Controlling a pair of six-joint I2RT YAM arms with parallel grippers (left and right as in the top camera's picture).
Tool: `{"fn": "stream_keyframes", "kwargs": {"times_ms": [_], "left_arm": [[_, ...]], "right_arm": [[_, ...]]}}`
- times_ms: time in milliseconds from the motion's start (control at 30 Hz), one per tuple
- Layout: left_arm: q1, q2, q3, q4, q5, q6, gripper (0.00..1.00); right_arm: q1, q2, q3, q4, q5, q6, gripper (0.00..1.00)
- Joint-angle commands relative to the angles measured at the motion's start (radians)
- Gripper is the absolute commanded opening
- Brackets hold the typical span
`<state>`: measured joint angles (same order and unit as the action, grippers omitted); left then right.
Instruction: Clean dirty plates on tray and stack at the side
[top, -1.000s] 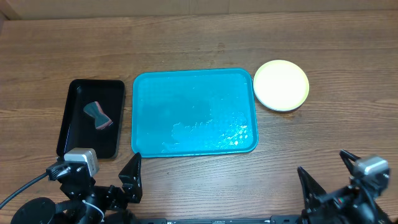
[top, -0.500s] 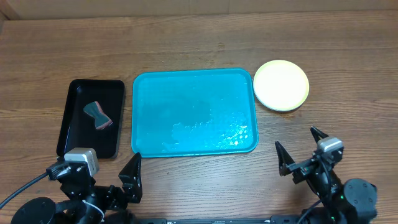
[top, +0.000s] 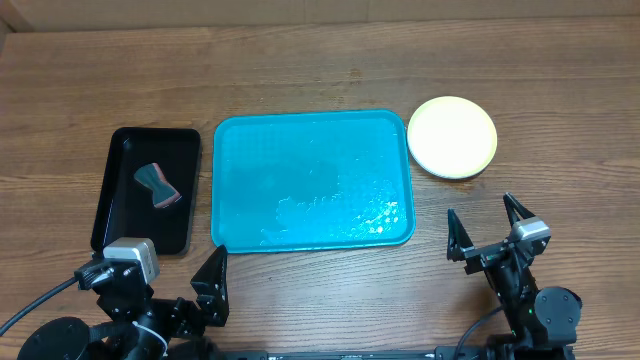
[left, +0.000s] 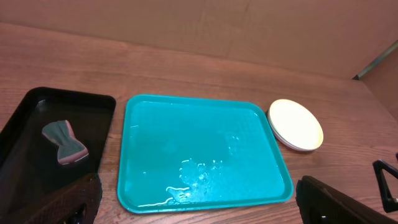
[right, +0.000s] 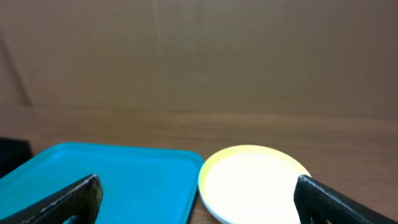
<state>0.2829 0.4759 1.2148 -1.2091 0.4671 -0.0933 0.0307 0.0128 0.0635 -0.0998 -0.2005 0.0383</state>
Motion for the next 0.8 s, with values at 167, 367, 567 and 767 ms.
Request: {"fn": "stream_keyframes", "kwargs": {"times_ms": [167, 367, 567, 767], "left_arm": [[-0.002, -0.006, -0.002, 0.001, -0.003, 0.011, 1.0], [-0.002, -0.006, -0.002, 0.001, -0.003, 0.011, 1.0], [-0.002, -0.006, -0.002, 0.001, -0.003, 0.011, 1.0], [-0.002, -0.006, -0.002, 0.001, -0.003, 0.011, 1.0]], "right_arm": [[-0.048, -0.01, -0.056, 0.024, 0.141, 0.078, 1.0], [-0.071, -0.01, -0.056, 0.019, 0.152, 0.005, 1.0], [-0.071, -0.01, -0.056, 0.017, 0.159, -0.072, 1.0], [-0.07, -0.01, -0.055, 0.019, 0.152, -0.065, 1.0]]}}
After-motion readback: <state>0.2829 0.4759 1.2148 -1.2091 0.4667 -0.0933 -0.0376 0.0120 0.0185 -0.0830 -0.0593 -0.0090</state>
